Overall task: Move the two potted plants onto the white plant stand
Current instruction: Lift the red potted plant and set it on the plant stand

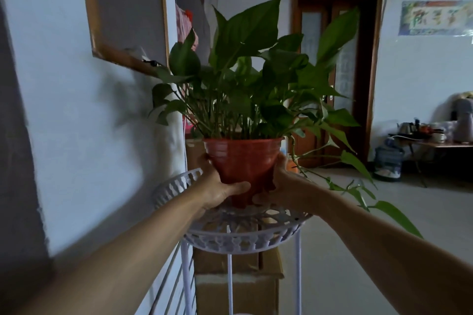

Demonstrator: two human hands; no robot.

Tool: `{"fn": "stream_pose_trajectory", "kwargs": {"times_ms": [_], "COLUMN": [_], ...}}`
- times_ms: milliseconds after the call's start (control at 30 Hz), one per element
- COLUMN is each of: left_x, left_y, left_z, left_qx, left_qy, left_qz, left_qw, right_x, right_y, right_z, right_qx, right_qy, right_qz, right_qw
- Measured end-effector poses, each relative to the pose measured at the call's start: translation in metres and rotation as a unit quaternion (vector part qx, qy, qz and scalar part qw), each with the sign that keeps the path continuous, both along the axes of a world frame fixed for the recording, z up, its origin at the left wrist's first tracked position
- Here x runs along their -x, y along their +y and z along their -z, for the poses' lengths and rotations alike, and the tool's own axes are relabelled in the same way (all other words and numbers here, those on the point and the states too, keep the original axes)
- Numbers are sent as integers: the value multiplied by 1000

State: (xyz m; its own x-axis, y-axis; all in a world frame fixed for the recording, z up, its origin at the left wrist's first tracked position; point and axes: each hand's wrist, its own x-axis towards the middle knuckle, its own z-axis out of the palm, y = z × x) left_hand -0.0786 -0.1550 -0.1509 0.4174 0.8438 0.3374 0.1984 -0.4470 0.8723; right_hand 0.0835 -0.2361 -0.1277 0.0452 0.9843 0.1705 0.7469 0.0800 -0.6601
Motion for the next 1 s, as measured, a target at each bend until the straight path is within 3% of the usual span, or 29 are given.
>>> {"fn": "stream_pose_trajectory", "kwargs": {"times_ms": [333,767,1000], "left_x": [1,5,7], "left_y": [-3,-14,-23], "left_z": [-2,-5,-10], "left_qx": [22,69,25], "left_qy": [43,90,105], "left_qz": [-8,-34,-70], "left_qw": [999,993,992], "right_x": [5,15,18], "right_y": [0,-11,-10], "right_z": [0,-3,-3], "right_qx": [10,62,23], "right_qy": [27,-51,153], "right_qz": [5,30,60], "right_qw": [1000,996,986]}}
